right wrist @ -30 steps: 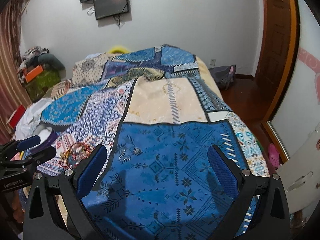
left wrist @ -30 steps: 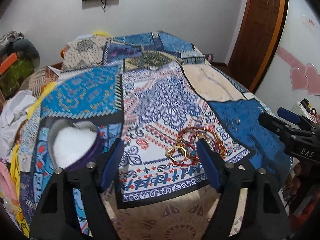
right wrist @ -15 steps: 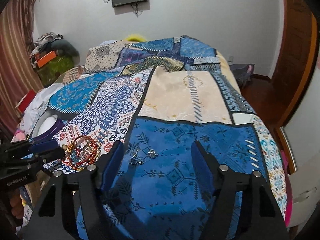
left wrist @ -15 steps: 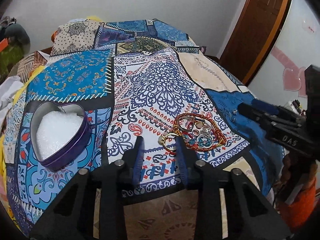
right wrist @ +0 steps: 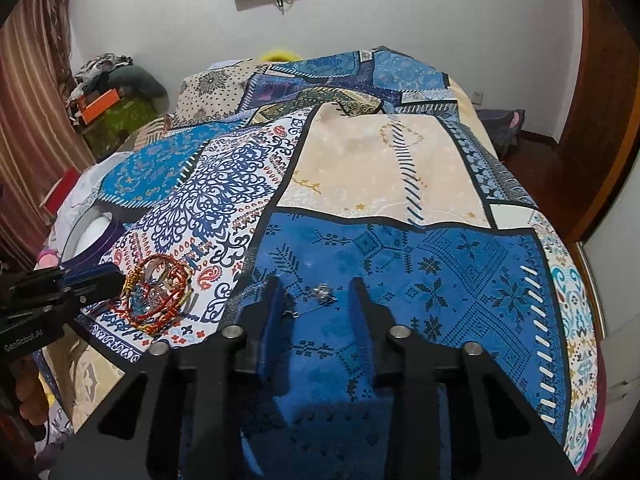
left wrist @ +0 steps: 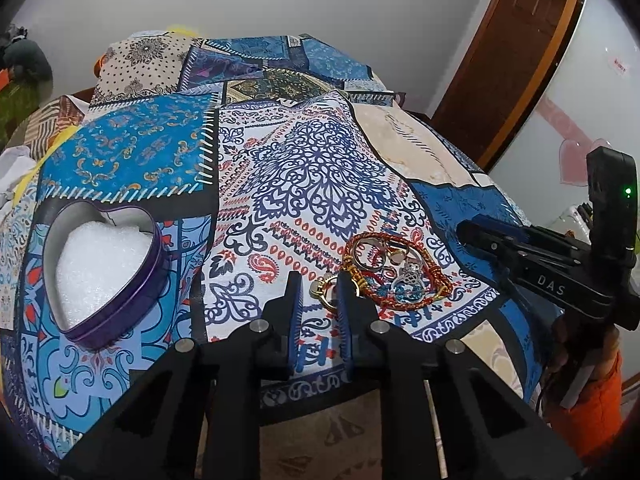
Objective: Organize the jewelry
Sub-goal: 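Close the left gripper on a small gold ring from the pile, then carry the gold ring in the left gripper over the purple heart tin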
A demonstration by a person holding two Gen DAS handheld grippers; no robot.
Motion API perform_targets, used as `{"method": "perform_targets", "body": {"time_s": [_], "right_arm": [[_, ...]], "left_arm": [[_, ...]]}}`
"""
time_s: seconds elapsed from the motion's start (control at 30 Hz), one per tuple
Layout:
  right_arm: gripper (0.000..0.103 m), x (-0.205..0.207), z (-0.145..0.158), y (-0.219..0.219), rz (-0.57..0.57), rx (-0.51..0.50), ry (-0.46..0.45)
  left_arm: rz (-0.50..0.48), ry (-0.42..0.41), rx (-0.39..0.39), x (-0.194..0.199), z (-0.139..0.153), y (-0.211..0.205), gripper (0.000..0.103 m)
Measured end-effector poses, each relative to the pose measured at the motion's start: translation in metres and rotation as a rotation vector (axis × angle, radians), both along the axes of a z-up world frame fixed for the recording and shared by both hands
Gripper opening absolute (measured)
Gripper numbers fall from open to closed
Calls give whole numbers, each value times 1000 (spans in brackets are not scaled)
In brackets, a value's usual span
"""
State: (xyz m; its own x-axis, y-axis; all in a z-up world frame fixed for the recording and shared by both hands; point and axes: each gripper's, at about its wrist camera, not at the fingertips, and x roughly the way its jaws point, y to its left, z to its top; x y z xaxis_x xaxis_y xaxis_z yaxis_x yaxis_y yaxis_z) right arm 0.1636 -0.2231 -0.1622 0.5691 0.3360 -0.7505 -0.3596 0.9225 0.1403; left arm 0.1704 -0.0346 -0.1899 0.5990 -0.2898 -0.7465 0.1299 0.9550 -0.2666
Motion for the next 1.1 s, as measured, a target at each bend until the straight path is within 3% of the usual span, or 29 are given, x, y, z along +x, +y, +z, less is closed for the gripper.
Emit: {"method": "perform_targets", "body": {"time_s": [0.13,0.27,0.57,1.1], "right_arm": [[14,-1,0,4,20,4,2],[9,0,1,7,18,6,0],[8,-6,13,3,-8,30,-15],[8,-32,70,21,0,52,-154]], "left_arm": [[1,2,-17,0,-1,2,15],[6,-5,-10,-1,-3,3,7],[37,-25,-32,-4,8,7,6],[100,-195,-15,-40,72,34,6]]}}
